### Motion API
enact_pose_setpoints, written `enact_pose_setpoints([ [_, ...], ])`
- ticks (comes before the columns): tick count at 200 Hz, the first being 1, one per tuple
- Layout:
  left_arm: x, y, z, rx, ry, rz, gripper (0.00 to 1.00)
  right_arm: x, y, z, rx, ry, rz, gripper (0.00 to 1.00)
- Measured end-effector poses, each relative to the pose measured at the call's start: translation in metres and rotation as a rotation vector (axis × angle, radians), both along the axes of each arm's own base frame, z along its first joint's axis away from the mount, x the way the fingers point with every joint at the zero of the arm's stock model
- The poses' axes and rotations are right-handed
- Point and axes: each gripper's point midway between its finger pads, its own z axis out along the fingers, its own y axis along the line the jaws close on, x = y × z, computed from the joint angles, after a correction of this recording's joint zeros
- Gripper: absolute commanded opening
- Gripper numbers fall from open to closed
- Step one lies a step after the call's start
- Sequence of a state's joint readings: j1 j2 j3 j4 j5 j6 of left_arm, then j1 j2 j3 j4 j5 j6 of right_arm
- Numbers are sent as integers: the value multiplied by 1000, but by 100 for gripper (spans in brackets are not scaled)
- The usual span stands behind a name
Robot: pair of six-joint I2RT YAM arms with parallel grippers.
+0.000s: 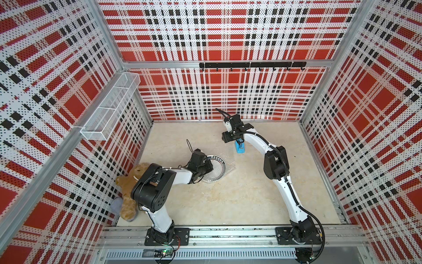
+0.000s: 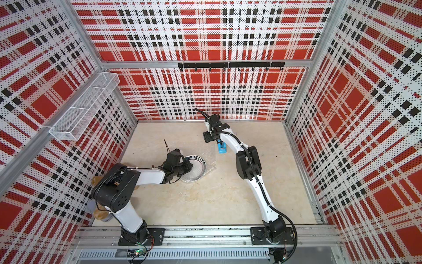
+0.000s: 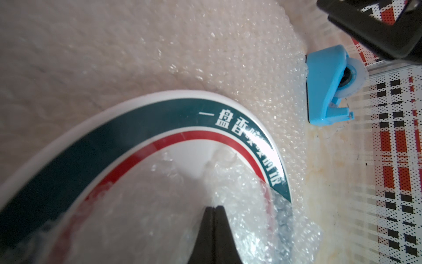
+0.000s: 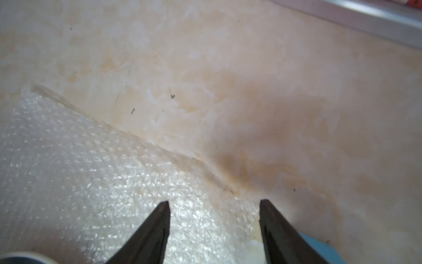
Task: Wrap dinner plates in bubble wrap
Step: Wrap the plate in the bubble wrap.
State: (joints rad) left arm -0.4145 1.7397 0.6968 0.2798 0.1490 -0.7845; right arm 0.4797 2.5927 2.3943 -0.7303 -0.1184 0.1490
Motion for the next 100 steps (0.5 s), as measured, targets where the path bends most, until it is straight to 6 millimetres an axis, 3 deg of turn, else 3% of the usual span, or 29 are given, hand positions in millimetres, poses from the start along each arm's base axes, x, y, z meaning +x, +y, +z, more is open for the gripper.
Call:
enact_pose_setpoints([
  [100, 0, 0, -2, 2, 3, -1, 0, -17, -2, -27, -60, 110, -59, 67],
])
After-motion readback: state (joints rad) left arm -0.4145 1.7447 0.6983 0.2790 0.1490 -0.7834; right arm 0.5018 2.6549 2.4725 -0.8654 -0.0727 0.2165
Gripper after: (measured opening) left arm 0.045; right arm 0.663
